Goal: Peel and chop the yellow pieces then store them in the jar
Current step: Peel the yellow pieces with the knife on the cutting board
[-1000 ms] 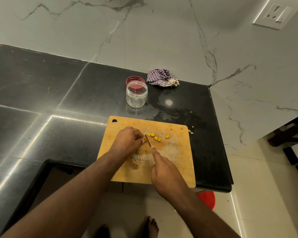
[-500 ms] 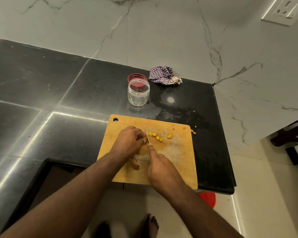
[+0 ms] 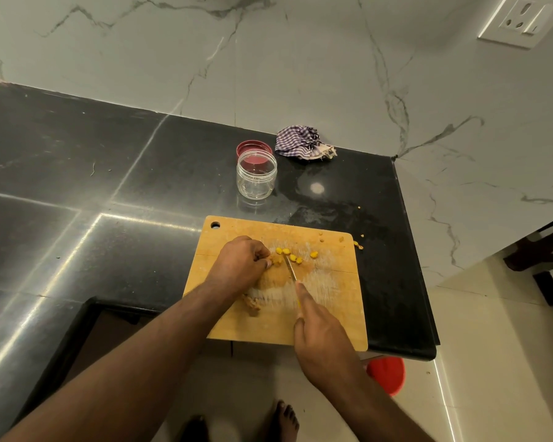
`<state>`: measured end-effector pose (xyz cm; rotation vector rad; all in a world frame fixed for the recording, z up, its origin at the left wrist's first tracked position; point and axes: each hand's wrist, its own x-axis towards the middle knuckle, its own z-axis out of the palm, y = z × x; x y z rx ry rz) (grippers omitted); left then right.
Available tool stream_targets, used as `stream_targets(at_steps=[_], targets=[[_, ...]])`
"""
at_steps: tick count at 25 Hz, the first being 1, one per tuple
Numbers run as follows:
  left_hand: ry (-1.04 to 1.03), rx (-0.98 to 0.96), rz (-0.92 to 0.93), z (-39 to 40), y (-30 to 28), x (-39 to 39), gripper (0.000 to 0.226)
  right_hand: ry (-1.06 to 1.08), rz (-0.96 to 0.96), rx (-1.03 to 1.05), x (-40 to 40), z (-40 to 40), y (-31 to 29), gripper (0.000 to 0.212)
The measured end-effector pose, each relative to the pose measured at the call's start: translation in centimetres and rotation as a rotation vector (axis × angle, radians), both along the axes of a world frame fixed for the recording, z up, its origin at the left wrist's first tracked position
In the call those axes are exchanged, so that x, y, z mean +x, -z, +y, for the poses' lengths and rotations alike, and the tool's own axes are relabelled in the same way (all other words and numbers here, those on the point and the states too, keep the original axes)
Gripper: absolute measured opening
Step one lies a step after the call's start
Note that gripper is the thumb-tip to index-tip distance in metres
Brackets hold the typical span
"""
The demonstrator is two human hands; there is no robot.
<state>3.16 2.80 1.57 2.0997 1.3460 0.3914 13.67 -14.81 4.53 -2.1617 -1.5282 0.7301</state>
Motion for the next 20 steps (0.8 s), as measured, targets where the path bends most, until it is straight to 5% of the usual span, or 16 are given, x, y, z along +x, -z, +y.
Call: stream_targets(at_steps=[20], targets=[[0.014, -0.003, -0.006, 0.3, 0.0, 0.0, 0.021, -0.101, -0.065, -0.168, -1.0, 4.5, -0.6, 0.064]])
